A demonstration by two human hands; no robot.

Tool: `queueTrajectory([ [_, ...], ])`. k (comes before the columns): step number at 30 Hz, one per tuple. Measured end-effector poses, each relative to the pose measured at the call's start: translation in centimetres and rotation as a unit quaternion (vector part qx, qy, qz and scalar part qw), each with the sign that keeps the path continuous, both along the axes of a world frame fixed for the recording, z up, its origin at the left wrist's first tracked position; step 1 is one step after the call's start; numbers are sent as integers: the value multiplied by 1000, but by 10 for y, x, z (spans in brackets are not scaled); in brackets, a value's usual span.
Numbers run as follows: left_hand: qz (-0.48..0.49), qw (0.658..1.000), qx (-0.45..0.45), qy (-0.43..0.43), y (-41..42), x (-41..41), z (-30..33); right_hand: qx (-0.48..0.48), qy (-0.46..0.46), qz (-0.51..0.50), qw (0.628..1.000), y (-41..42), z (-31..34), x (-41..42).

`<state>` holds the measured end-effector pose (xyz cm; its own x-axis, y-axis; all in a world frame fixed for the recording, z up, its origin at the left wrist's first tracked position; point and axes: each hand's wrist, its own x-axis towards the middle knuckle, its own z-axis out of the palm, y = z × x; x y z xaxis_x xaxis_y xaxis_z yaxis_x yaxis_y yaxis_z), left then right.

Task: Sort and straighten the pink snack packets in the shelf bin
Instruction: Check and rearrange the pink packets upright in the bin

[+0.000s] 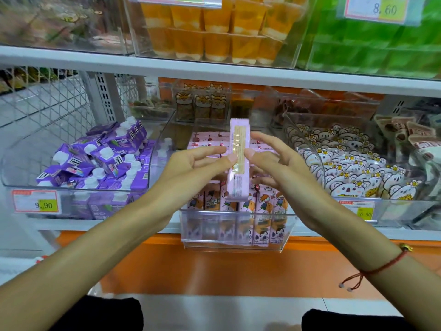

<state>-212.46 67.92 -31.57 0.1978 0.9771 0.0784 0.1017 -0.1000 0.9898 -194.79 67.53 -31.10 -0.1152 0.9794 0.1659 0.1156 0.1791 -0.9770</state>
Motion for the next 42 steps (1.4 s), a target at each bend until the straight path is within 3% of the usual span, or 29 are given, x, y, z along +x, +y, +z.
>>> queueTrajectory([
  [4, -25, 995, 94, 0, 1, -1, -2, 70, -54, 28, 996, -2, -1, 2],
  [8, -46, 992, 118, -1, 2, -2, -4, 99, -51, 37, 993, -3, -4, 1],
  [16, -35, 992, 121, -5, 5, -3, -7, 144, -85, 6, 986, -4, -7, -2],
  [19, 28, 992, 103, -69, 6, -2, -5, 185, -110, -45, 976, -6, -7, -3],
  [22, 58, 986, 62, -145, 5, 2, -3, 209, -135, -33, 968, -8, -7, -8],
  [26, 47, 990, 57, -123, 2, 6, -3, 236, -128, -38, 962, -8, -7, -13],
  [29, 47, 986, 91, -134, 6, -3, 0, 213, -92, -28, 972, -4, -3, -6],
  [35, 30, 983, 128, -129, 6, -10, 3, 57, 58, 33, 996, 4, 0, 8],
  [42, 113, 985, 97, -86, 4, -3, -6, 44, 98, -12, 994, 15, -7, 7],
])
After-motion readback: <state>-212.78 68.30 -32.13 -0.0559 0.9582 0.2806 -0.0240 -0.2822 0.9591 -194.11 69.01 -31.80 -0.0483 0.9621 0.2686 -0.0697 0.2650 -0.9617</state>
